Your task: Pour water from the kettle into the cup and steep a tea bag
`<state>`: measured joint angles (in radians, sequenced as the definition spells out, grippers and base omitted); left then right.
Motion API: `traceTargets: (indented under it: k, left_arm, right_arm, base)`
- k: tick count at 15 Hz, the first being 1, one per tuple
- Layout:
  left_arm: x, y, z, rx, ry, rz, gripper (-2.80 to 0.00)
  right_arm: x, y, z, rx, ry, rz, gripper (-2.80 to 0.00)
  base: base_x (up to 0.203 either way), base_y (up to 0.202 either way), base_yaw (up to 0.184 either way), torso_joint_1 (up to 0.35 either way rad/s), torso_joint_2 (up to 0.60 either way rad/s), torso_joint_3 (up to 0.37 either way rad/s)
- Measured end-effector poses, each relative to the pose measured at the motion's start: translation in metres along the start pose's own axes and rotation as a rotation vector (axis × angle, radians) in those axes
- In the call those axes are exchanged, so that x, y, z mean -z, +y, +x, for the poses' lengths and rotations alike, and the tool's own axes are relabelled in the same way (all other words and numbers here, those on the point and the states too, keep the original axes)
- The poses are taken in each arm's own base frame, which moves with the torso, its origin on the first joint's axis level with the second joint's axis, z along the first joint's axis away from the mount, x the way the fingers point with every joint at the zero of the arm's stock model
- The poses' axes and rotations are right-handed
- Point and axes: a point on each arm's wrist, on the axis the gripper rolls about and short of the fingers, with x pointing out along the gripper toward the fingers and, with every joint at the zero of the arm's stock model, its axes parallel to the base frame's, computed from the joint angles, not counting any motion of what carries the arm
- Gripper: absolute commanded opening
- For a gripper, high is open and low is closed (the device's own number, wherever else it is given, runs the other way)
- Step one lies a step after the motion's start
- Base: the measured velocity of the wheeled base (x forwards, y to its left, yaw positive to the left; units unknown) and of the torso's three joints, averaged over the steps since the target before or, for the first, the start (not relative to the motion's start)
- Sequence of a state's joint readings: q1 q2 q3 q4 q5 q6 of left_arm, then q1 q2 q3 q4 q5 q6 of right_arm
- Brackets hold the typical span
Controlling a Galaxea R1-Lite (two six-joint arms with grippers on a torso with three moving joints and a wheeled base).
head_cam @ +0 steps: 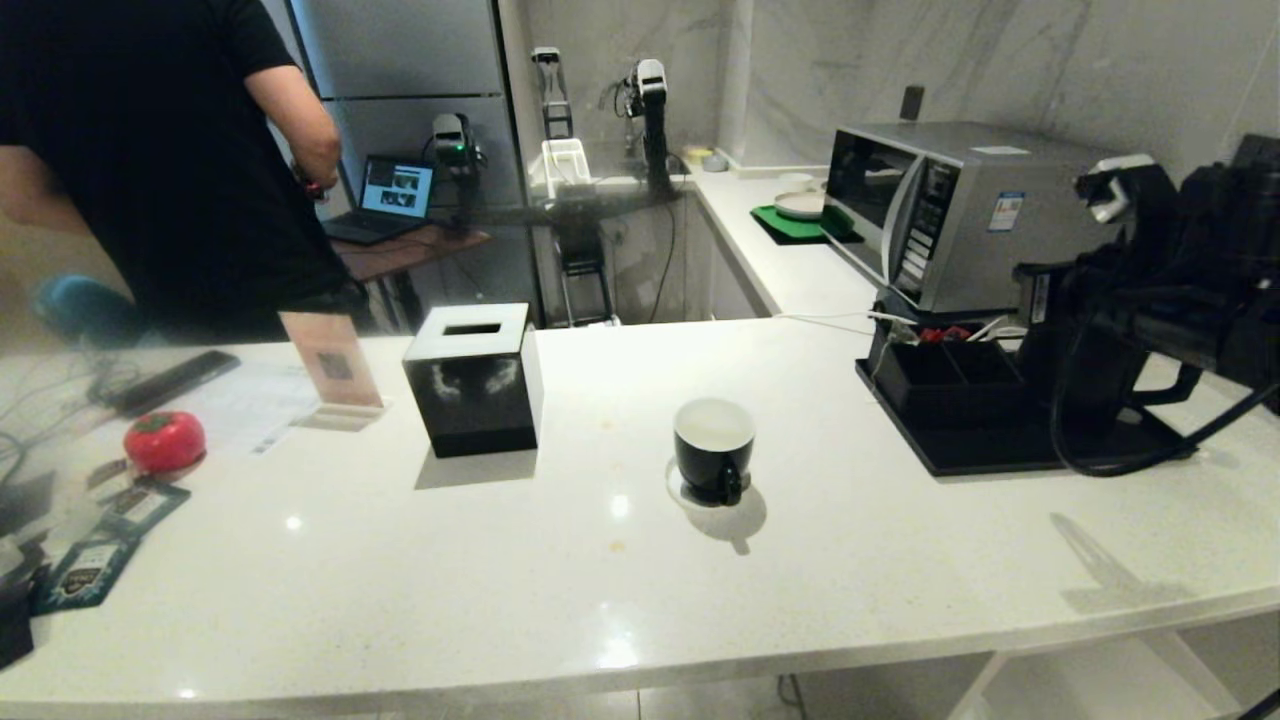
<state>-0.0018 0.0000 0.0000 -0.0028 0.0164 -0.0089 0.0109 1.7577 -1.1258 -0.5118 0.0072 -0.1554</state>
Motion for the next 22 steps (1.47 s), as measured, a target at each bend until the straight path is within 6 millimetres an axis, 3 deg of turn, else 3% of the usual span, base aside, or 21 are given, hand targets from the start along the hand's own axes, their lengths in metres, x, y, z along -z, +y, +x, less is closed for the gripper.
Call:
traceTargets:
  k: [11,12,22]
  left_arm:
    - [0.000,0.000,0.000,0.000,0.000,0.000,-2.80]
    - [0.000,0.000,0.000,0.000,0.000,0.000,-2.80]
    - [0.000,0.000,0.000,-0.001,0.000,0.000,-2.80]
  right_arm:
    - [0.019,0.001,0.036,-0.006,0.050,0.007,-2.80]
    - [0.021,0.001,0.039,-0.005,0.054,0.007,0.00]
    - [0.038,0.002,0.094,-0.001,0.053,0.000,0.00]
  base:
    - [0.000,0.000,0.000,0.000,0.00,0.000]
    - [0.000,0.000,0.000,0.000,0.00,0.000]
    - [0.000,0.000,0.000,0.000,0.00,0.000]
